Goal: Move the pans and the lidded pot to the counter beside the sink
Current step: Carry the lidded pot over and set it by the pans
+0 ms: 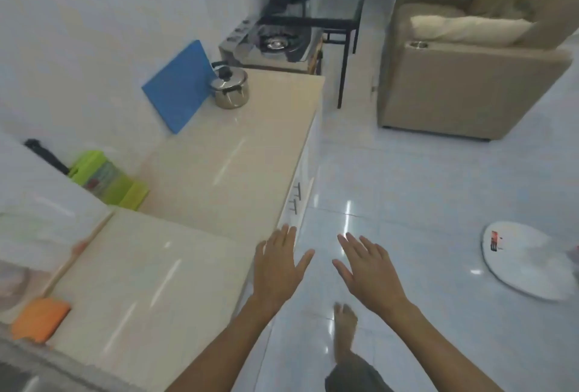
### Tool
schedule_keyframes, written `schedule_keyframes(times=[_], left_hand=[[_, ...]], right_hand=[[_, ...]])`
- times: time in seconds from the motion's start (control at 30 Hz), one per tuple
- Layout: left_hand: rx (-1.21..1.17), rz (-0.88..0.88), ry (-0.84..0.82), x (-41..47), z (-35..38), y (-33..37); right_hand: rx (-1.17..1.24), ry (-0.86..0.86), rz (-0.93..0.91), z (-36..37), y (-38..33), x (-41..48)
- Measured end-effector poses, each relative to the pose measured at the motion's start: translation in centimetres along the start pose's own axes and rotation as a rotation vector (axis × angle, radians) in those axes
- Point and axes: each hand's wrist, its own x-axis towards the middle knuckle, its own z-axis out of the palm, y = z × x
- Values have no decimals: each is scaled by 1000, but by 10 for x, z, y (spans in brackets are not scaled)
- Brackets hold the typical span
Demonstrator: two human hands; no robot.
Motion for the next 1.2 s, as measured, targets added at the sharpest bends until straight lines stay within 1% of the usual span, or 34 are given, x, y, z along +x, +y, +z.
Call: schedule_keyframes(times=[0.03,0.1,0.2,0.33,0.43,0.57,0.77,0.87,0.93,1.03,1.2], left_hand=[[-4,-26,19,25,-5,5],[10,-63,111,74,-14,14],[23,-149,100,145,-25,20],[-30,-270,185,223,-37,20],[-36,-368,188,287,-37,11],[-38,-438,304,379,-40,-10],[-154,-655,283,516,-50,-48],[-171,-728,283,570,-64,-65],[-189,-801,313,597,-72,-78],[-213,-906,335,632,-80,-98],[-272,-1193,397,679,-77,-133]], right_hand=[[6,-1,-25,-11,10,28],[-13,-1,-82,-32,27,83],[-59,-35,-213,-59,46,164],[-79,-53,-320,-85,63,270],[-82,-39,-385,-96,71,350],[-94,-6,-461,-101,78,459],[-99,-133,-516,-111,81,621],[-129,-123,-592,-124,72,698],[-103,-124,-639,-131,58,747],[-93,-99,-774,-135,27,817],[2,-178,-969,-123,-33,929]])
